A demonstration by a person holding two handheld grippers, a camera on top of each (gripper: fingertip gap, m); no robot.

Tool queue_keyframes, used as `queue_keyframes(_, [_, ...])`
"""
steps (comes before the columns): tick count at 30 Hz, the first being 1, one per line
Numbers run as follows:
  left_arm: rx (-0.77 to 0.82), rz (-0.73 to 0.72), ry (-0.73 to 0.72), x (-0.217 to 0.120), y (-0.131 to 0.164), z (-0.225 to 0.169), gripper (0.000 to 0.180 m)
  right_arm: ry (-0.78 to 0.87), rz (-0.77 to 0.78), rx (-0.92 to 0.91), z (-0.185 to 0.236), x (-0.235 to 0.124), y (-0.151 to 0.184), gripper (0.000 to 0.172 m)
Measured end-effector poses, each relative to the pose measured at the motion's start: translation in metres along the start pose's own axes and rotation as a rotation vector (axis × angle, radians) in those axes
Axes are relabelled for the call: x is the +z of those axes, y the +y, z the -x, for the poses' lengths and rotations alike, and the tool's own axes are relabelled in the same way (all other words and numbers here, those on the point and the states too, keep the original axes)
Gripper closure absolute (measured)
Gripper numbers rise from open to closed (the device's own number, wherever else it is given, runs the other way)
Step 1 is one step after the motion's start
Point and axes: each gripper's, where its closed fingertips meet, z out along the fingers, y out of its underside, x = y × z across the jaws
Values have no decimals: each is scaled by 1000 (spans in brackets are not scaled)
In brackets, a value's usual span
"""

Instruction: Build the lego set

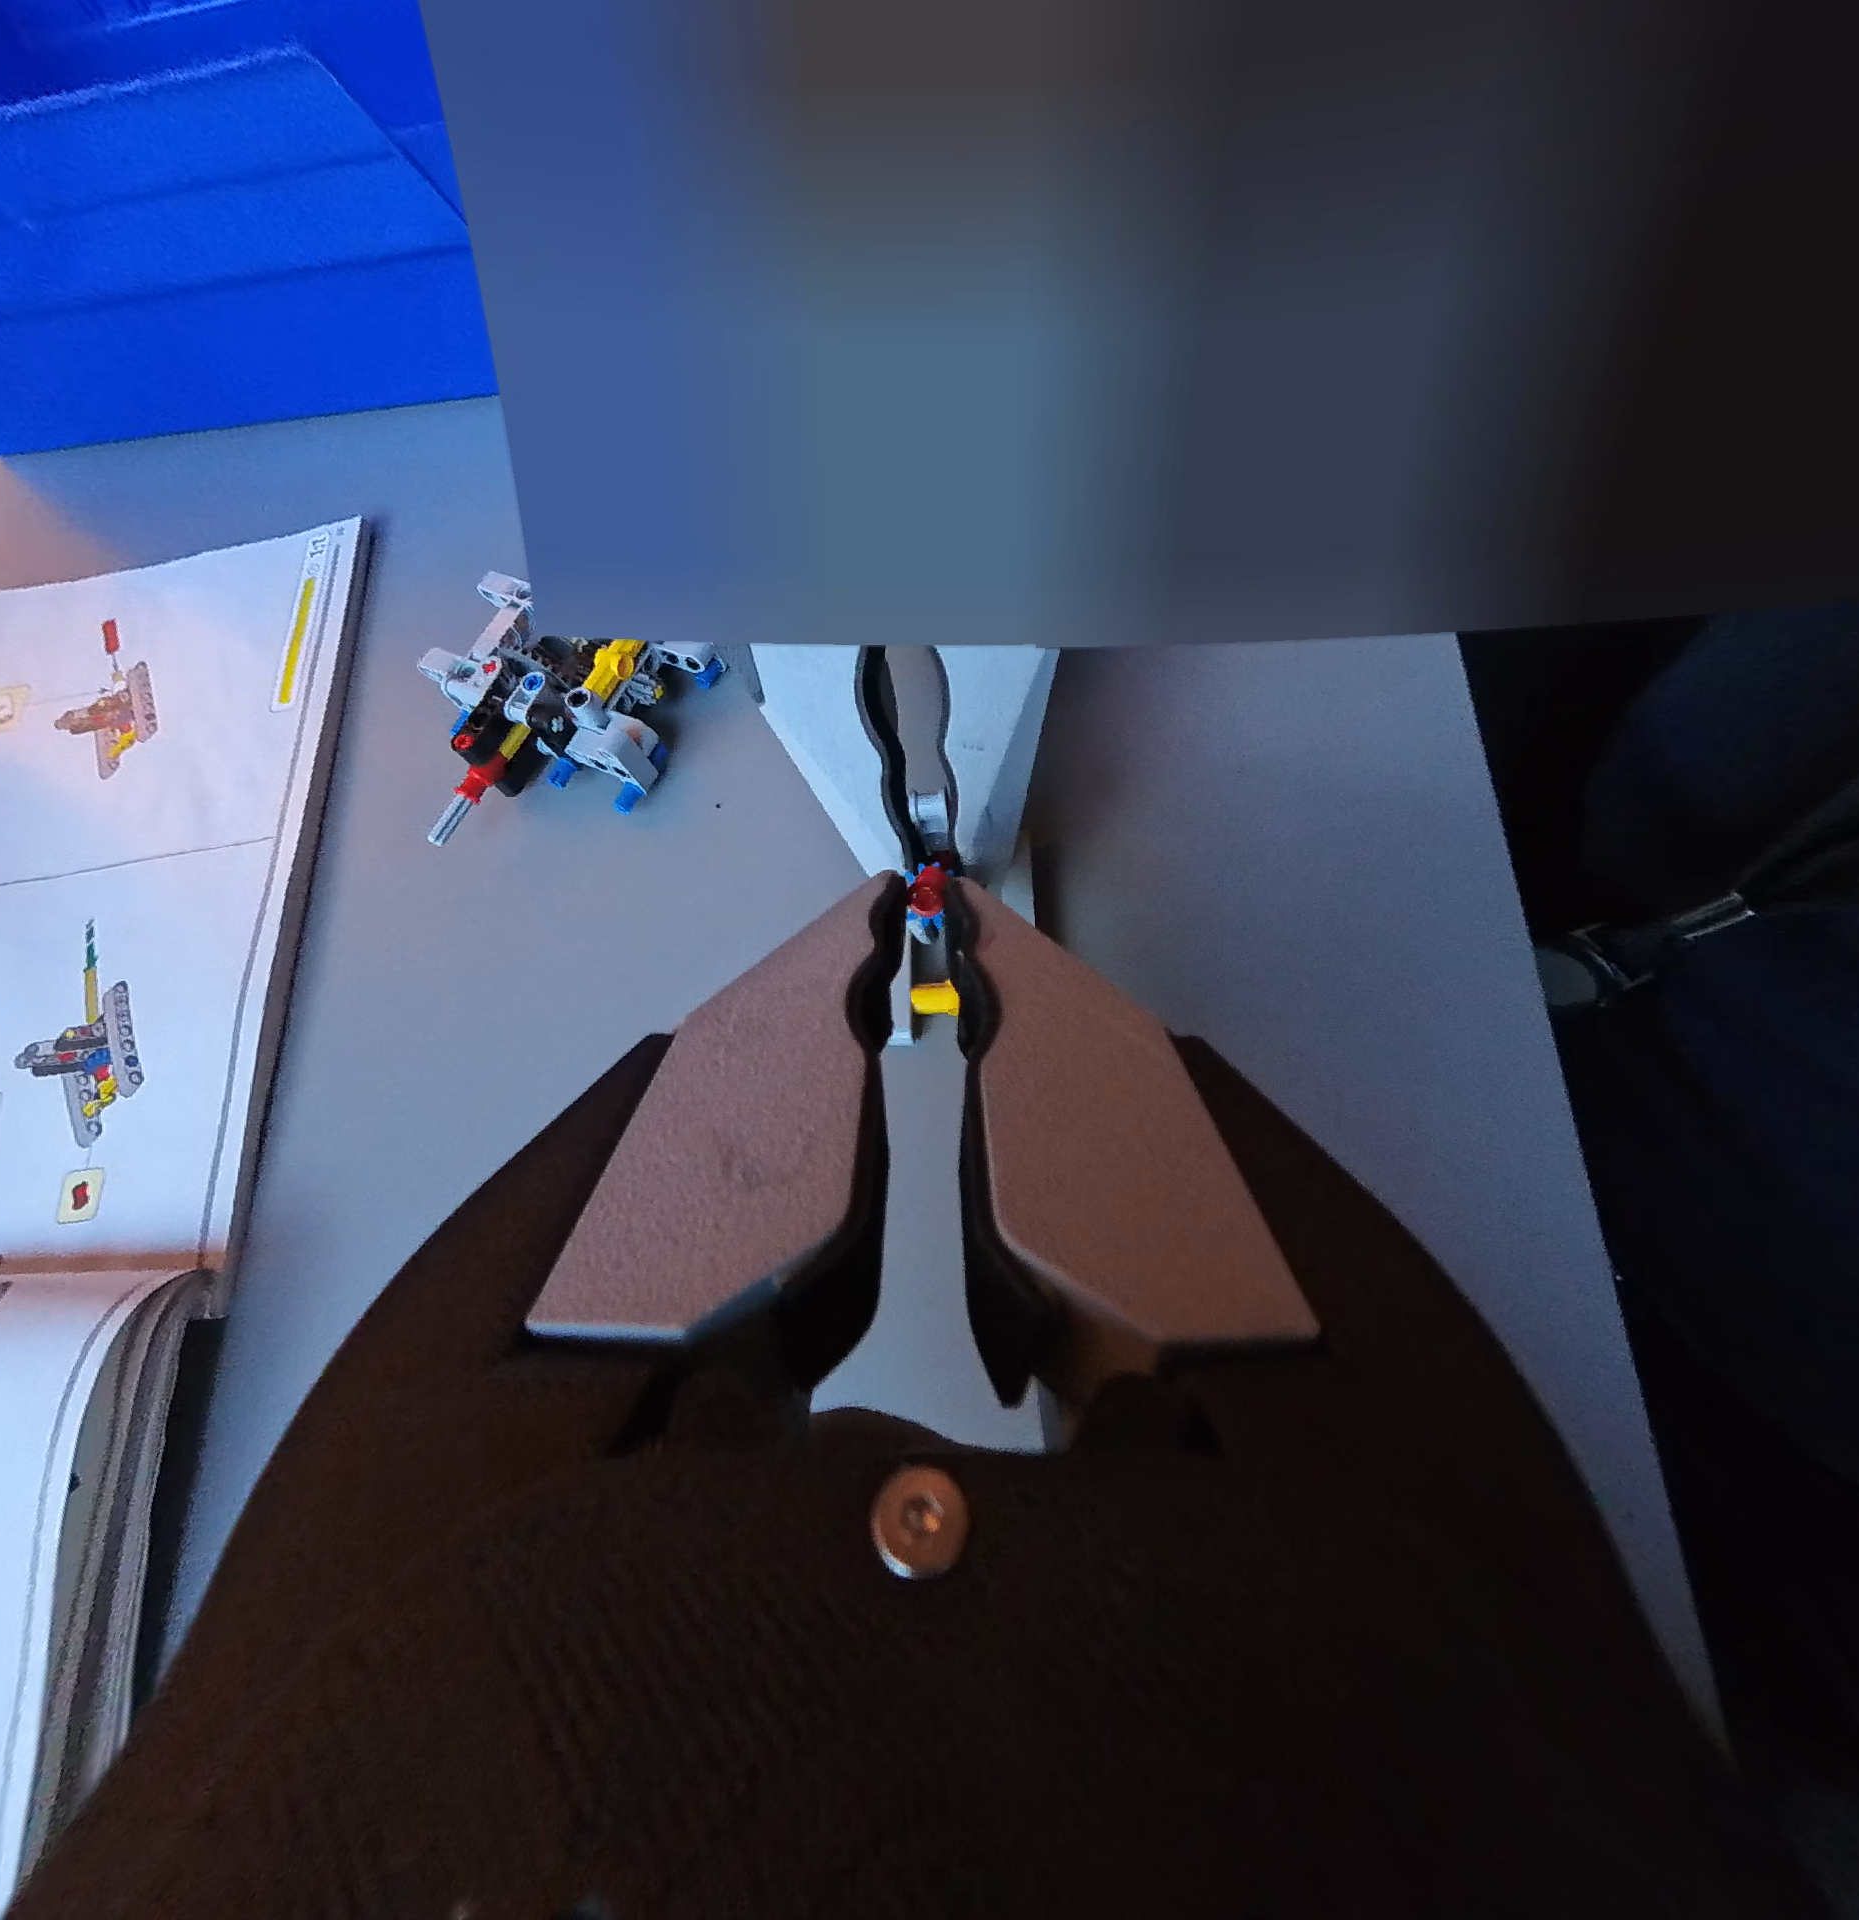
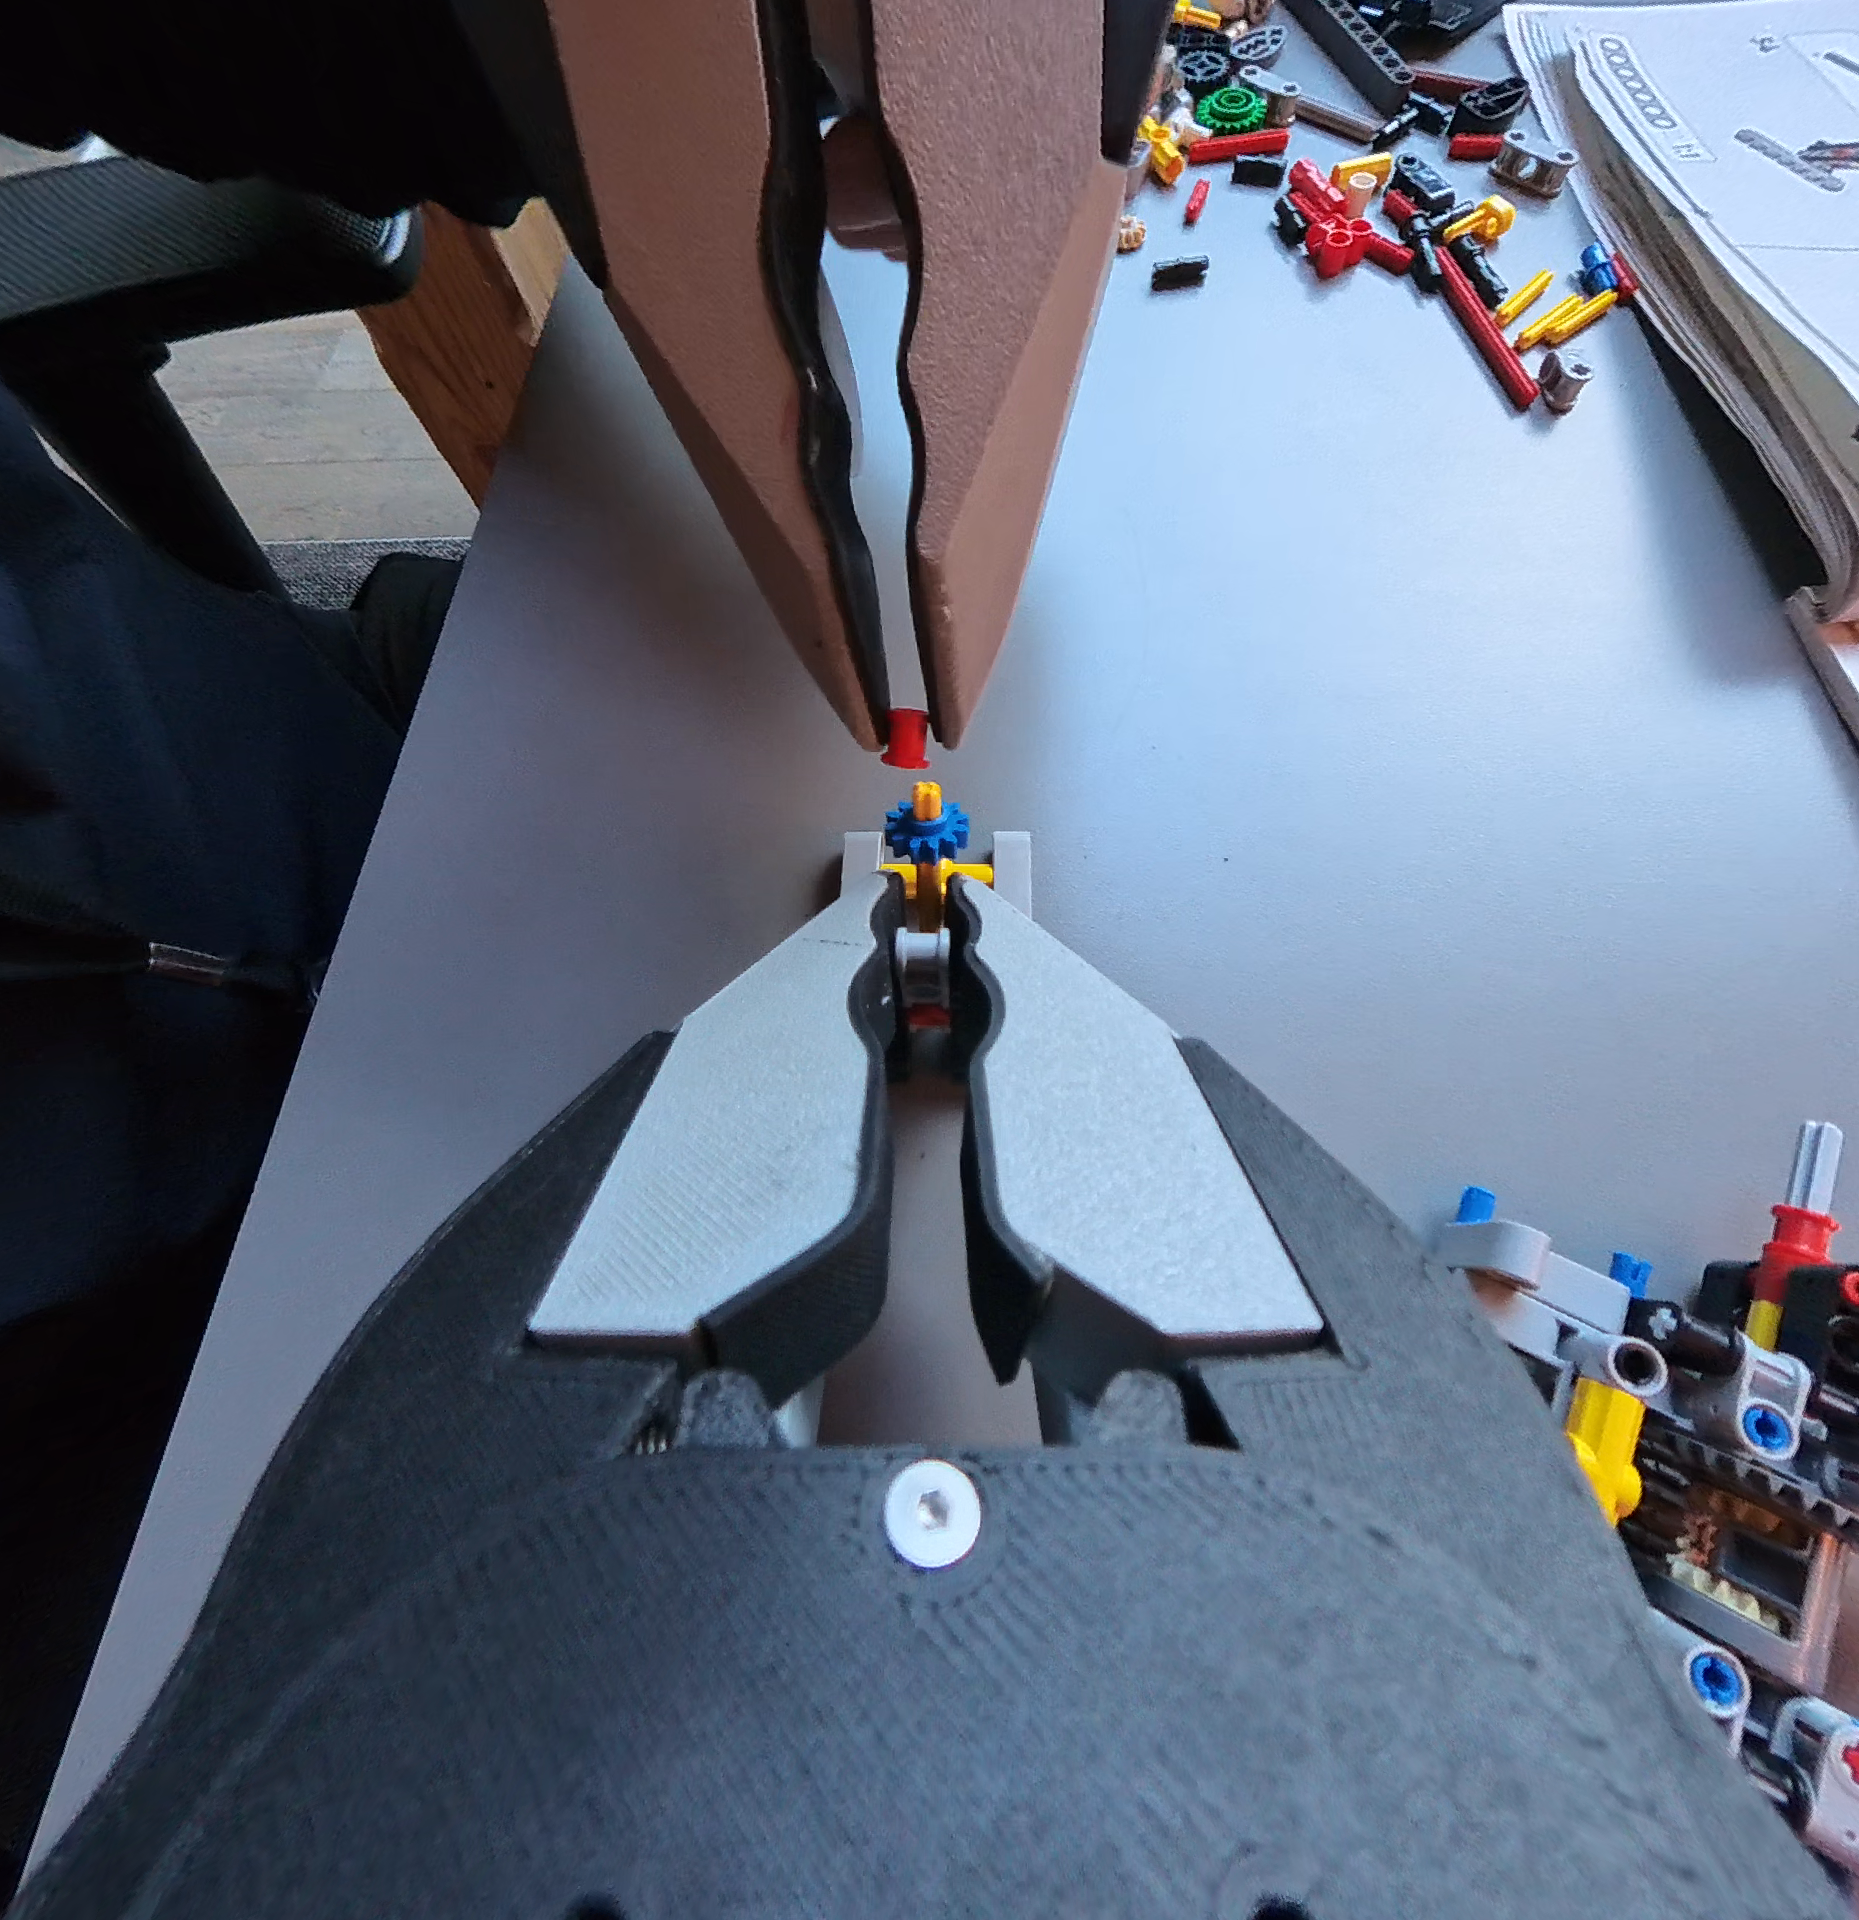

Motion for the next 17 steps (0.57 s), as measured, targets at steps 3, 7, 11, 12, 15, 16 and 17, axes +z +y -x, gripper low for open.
queue_keyframes(3, [-4, 35, -4, 1, 3, 1, 176, 4, 2, 0, 0, 0, 0, 168])
queue_keyframes(7, [-1, 63, -11, 2, 2, 1, 176, 2, 0, 3, 0, 0, 0, 168])
queue_keyframes(11, [20, 105, -47, 1, 0, 1, 176, 0, -3, 4, 0, 0, 0, 168])
queue_keyframes(12, [39, 120, -54, 1, 0, 0, 176, 1, -3, 3, 0, 0, 0, 168])
queue_keyframes(15, [77, 172, -67, 3, 3, -2, 176, 2, -2, 0, 0, 0, 0, 168])
queue_keyframes(16, [84, 188, -74, 4, 4, -1, 176, 2, -2, -2, 0, 0, 0, 167])
queue_keyframes(17, [90, 195, -77, 4, 4, 0, 176, 2, -2, -2, 0, 0, 0, 168])
